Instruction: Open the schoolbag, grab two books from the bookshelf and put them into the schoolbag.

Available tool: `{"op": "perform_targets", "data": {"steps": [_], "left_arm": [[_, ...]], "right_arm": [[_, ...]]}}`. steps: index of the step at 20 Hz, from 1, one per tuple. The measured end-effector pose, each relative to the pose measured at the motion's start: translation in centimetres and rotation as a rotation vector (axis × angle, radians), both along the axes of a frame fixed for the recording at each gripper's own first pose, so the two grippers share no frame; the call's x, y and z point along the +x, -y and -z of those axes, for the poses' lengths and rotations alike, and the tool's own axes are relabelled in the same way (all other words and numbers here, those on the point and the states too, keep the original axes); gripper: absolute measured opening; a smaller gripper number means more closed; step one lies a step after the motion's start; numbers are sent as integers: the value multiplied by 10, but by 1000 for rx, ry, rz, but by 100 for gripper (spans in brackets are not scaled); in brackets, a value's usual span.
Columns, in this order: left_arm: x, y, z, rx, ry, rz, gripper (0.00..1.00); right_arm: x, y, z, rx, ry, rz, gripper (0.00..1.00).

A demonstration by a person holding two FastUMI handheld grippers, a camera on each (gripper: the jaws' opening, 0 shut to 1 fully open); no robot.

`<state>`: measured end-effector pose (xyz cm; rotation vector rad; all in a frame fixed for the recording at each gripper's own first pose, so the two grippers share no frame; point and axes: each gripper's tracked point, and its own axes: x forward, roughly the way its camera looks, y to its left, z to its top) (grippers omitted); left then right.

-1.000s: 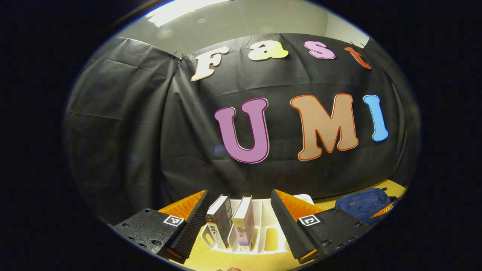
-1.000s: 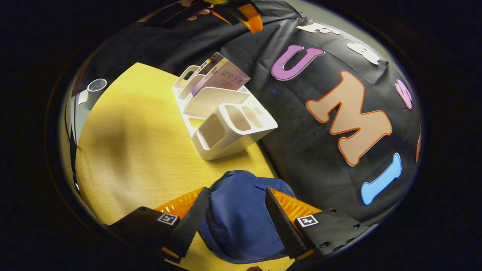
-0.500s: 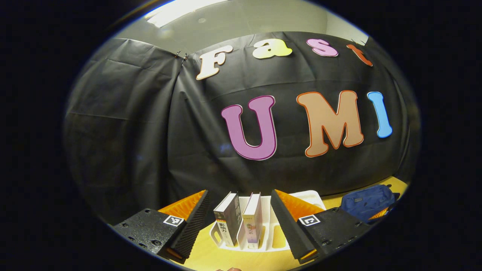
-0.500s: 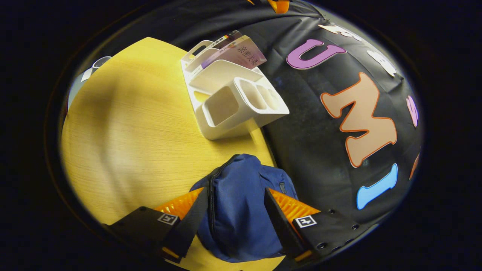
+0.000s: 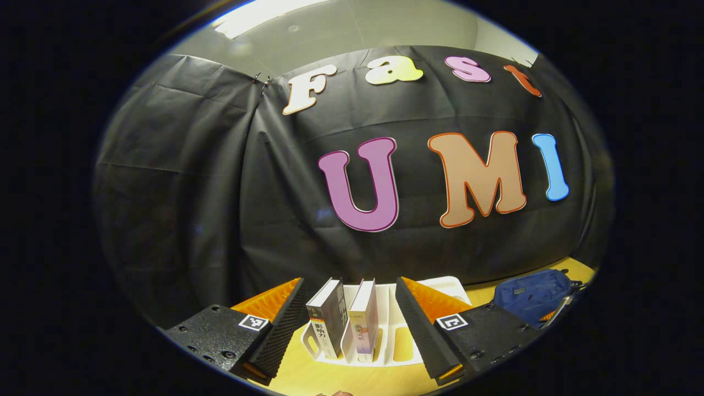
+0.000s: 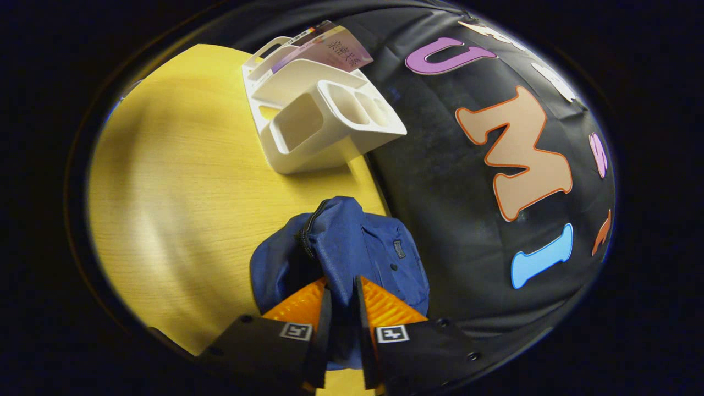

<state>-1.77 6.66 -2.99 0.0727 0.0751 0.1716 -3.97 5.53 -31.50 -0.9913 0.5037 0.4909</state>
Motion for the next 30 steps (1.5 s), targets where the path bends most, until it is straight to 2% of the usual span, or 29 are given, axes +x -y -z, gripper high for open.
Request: {"op": "perform_targets", "data": {"steps": [1,3,5,10,15,16,20,22,23,26,27,29,30], "left_arm": [[0,0,1,3,-3,0,94],[-1,0,1,4,-5,-3,94],[-1,0,2,-1,-10,-6,94],[-3,1,5,-34,-36,-10,94],[3,-4,26,-26,-99,10,94],[5,-4,30,-28,-117,15,94],[23,-5,51,-37,-195,39,94],[32,-11,61,-39,-233,48,100],[36,-14,67,-40,-253,47,96],[50,-19,85,-53,-319,63,96],[54,-20,90,-51,-340,71,100],[65,-19,93,-33,-370,95,96],[72,-17,92,-28,-376,113,100]], "right_arm": [[-1,2,-1,8,-3,5,14],[0,2,-8,50,-19,40,13],[8,6,-17,100,-42,83,6],[29,15,-47,160,-21,142,6],[43,20,-65,184,-8,159,6],[44,20,-68,188,-15,154,3],[49,27,-79,193,-2,176,2],[55,29,-86,199,9,192,2],[56,32,-89,202,15,200,3],[62,37,-94,199,26,216,2],[64,38,-97,198,27,220,3],[67,42,-100,192,32,228,3],[68,43,-102,188,32,231,3]]}}
